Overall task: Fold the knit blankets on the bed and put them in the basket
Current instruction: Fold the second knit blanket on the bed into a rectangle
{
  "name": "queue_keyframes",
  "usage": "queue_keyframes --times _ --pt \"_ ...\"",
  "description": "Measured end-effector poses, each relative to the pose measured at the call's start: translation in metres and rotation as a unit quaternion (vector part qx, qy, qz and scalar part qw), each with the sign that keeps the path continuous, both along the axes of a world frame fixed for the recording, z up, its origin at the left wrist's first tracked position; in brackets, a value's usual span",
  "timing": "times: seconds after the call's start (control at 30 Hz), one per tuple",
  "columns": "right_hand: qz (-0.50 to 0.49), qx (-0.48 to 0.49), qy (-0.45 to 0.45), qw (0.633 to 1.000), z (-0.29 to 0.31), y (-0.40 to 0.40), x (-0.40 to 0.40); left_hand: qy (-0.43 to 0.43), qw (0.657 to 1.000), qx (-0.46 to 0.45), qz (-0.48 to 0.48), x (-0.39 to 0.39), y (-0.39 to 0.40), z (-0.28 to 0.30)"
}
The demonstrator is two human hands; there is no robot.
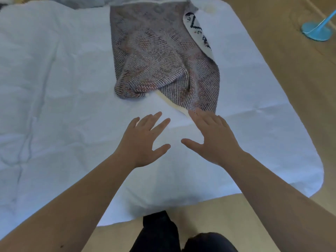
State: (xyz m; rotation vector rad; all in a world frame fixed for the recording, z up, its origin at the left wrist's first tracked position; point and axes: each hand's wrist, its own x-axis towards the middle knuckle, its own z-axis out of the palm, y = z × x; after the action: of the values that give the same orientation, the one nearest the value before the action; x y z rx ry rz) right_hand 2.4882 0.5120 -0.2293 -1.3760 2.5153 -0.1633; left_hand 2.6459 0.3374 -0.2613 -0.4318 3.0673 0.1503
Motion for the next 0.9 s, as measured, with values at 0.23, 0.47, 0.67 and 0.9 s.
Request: queue_keyframes --times 0.23,0.47,0.67,0.9 --pt "0.040 -0.002 -0.020 0.999 -0.153 -0.097 -0.108 -0.046 0.997 -0.065 0.007 -0.122 -0.105 -0.137" --pt "0.047 -0.062 -0.020 0.997 -0.254 -0.153 -0.147 -0.071 0.995 -0.073 0.014 -0.200 -0.160 -0.213" --pt "0.046 -0.187 -0.027 0.981 -0.258 -0.144 -0.151 0.047 0.997 -0.008 -0.056 -0.216 -0.116 -0.202" --pt "0.140 0.005 -0.134 0.981 -0.212 0.002 -0.092 -0.069 0.987 0.138 -0.054 -0.079 0.007 -0.193"
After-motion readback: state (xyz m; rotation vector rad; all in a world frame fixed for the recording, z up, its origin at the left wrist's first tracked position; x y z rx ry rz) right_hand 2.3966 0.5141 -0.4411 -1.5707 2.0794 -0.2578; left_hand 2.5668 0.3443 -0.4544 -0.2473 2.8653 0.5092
